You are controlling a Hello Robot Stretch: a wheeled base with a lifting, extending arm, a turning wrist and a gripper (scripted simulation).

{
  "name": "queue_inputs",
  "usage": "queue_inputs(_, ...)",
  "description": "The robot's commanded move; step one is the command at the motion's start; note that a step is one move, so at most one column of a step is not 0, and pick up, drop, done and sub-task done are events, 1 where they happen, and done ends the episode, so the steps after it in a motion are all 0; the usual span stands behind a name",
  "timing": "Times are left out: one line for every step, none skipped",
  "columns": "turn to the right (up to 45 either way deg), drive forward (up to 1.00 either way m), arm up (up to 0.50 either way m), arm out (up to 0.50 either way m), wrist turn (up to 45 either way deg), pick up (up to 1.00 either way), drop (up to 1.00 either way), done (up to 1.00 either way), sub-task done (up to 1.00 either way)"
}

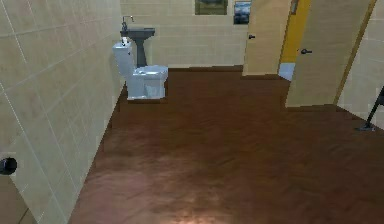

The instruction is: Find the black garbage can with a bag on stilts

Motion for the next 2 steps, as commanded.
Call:
queue_inputs(0.0, 0.15, 0.0, 0.0, 0.0, 0.0, 0.0, 0.0, 0.0)
queue_inputs(45.0, 0.0, 0.0, 0.0, 0.0, 0.0, 0.0, 0.0, 0.0)
